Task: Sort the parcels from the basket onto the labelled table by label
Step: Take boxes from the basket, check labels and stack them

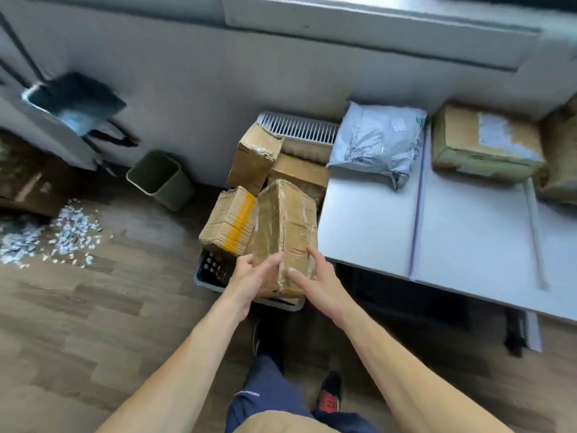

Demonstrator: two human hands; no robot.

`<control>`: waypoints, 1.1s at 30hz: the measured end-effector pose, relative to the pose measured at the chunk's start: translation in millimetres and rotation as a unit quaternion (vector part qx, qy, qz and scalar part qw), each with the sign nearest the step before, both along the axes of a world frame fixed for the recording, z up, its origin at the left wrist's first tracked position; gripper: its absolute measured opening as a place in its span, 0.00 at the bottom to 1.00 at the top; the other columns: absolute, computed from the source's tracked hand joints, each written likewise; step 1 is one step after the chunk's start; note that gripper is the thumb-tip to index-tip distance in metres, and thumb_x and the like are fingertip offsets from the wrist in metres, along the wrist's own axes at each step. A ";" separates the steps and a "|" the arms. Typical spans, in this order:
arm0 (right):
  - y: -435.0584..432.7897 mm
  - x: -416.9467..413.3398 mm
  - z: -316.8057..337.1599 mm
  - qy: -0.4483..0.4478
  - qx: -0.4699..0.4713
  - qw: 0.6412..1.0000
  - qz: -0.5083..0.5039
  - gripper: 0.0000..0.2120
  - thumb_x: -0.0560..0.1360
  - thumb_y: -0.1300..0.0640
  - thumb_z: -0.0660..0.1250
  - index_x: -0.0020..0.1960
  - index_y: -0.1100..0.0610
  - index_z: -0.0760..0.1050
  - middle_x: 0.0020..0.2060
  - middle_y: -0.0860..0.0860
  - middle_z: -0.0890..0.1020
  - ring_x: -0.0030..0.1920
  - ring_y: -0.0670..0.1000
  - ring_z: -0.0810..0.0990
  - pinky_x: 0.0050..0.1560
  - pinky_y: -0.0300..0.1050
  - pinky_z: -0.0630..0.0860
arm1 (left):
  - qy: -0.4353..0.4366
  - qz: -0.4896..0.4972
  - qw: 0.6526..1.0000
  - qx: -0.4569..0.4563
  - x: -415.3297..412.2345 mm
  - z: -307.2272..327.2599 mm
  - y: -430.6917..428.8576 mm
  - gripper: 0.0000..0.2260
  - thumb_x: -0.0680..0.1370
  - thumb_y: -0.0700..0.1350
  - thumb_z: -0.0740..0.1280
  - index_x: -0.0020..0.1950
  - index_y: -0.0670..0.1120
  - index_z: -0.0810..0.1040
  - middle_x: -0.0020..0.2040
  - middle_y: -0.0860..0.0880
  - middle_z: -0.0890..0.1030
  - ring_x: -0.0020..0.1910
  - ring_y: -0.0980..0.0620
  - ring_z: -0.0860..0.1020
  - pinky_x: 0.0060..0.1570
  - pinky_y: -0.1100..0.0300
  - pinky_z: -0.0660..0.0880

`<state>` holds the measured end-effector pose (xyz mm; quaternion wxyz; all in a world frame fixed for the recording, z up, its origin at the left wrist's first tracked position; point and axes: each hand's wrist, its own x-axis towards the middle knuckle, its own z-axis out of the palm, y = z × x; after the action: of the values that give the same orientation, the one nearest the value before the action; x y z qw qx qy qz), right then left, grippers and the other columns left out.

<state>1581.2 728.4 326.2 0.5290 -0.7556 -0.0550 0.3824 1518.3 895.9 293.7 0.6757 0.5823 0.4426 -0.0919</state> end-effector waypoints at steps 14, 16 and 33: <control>-145.7 62.2 108.2 -0.090 0.145 0.984 -0.059 0.40 0.66 0.51 0.75 0.75 0.40 0.63 0.62 0.51 0.83 0.59 0.49 0.85 0.55 0.42 0.80 | -0.249 -0.058 0.967 -0.007 78.0 140.4 -147.4 0.33 0.70 0.56 0.76 0.70 0.50 0.66 0.62 0.45 0.83 0.59 0.46 0.84 0.63 0.42 0.79; -162.2 60.2 124.0 -0.115 0.172 0.977 -0.052 0.40 0.65 0.52 0.74 0.74 0.41 0.64 0.61 0.50 0.84 0.58 0.48 0.85 0.51 0.39 0.79 | -0.275 -0.084 0.958 -0.021 89.3 158.2 -154.7 0.29 0.74 0.53 0.76 0.71 0.49 0.69 0.62 0.44 0.84 0.59 0.43 0.84 0.62 0.40 0.80; -231.2 64.5 199.0 -0.128 0.267 0.955 -0.018 0.38 0.70 0.41 0.73 0.78 0.44 0.67 0.75 0.50 0.74 0.72 0.48 0.75 0.68 0.51 0.71 | -0.415 -0.039 0.906 -0.079 130.7 259.7 -134.7 0.41 0.68 0.54 0.76 0.75 0.37 0.68 0.62 0.36 0.79 0.52 0.41 0.82 0.41 0.51 0.81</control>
<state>1645.7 497.1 525.2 0.7069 -0.6302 -0.2083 0.2445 1649.0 761.2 553.4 0.8380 0.5292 0.0908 0.0973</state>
